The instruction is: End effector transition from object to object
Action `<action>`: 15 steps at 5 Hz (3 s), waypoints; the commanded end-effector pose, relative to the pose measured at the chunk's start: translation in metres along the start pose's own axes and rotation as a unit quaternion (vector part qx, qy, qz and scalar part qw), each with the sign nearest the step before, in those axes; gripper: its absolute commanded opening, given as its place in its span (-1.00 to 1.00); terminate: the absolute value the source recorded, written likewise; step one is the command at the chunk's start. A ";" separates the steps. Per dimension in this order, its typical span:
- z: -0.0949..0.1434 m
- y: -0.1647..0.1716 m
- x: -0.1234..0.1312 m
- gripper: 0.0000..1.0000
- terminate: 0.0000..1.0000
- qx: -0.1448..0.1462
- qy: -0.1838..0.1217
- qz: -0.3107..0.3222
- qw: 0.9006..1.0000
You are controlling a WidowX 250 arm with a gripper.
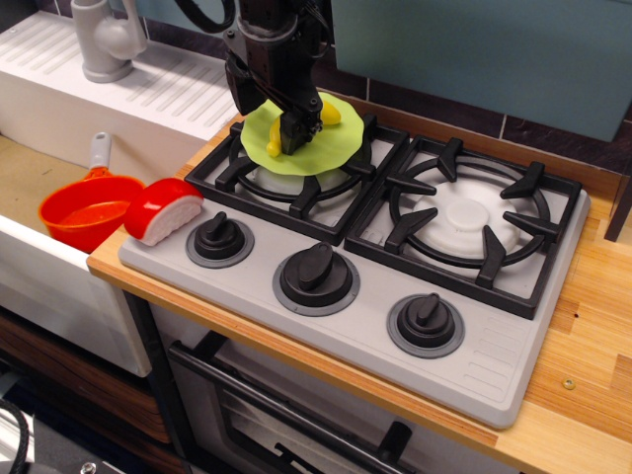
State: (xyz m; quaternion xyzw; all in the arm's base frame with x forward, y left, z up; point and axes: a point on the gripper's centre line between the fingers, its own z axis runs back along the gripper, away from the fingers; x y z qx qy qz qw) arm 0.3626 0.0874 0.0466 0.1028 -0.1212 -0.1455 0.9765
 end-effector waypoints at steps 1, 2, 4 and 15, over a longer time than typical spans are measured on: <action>0.000 0.000 0.000 1.00 -1.00 0.000 0.000 0.000 1.000; 0.018 0.003 -0.002 1.00 -1.00 -0.013 0.003 0.009 1.000; 0.059 0.013 0.006 1.00 -1.00 -0.002 0.026 -0.006 1.000; 0.003 0.007 -0.109 1.00 1.00 -0.014 0.032 0.005 0.999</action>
